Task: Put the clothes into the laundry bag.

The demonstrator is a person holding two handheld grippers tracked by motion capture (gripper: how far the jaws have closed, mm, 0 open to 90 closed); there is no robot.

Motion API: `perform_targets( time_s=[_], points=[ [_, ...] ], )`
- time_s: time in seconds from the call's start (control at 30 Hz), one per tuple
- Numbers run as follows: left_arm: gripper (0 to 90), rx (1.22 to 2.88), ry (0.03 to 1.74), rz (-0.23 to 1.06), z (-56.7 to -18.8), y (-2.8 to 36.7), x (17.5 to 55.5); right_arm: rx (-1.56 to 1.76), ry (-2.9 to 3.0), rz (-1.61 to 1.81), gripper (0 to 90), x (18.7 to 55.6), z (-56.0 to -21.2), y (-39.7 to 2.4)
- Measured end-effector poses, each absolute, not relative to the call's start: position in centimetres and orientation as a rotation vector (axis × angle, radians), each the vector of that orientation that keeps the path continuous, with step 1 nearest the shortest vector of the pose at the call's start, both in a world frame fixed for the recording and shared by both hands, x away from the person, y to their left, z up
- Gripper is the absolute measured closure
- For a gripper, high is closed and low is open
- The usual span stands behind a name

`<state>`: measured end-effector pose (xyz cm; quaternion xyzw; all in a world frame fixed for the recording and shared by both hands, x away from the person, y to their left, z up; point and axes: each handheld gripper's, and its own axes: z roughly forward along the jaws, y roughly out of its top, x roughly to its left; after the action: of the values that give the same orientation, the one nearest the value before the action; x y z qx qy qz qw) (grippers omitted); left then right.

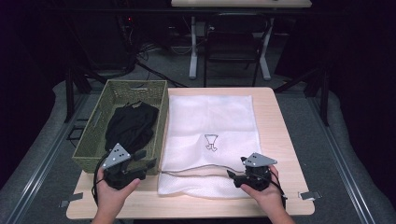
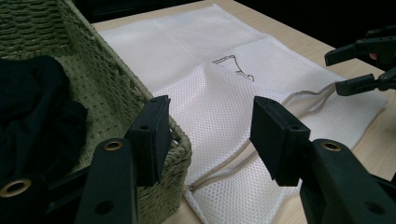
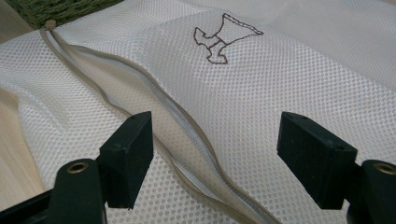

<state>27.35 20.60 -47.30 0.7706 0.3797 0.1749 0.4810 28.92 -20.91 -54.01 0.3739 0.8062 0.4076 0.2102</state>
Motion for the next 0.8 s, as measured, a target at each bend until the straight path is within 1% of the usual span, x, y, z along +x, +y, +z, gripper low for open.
perform_targets(
  time_s=[0.17, 0.3, 0.47, 0.8],
  points=[
    [46.4, 1.880, 0.950, 0.427, -47.0, 21.1, 27.6, 1.040, 2.244, 1.134, 26.8, 28.9, -54.1, -20.9],
    [44.0, 1.883, 0.962, 0.425, -46.7, 21.4, 28.1, 1.046, 2.246, 1.133, 26.8, 28.9, -54.1, -20.8],
    [43.0, 1.857, 0.965, 0.428, -46.2, 21.7, 29.0, 1.047, 2.244, 1.137, 26.8, 28.8, -54.1, -20.8],
    [40.7, 1.905, 1.016, 0.420, -44.8, 22.8, 31.2, 1.050, 2.240, 1.143, 26.8, 28.8, -54.0, -20.9]
  ],
)
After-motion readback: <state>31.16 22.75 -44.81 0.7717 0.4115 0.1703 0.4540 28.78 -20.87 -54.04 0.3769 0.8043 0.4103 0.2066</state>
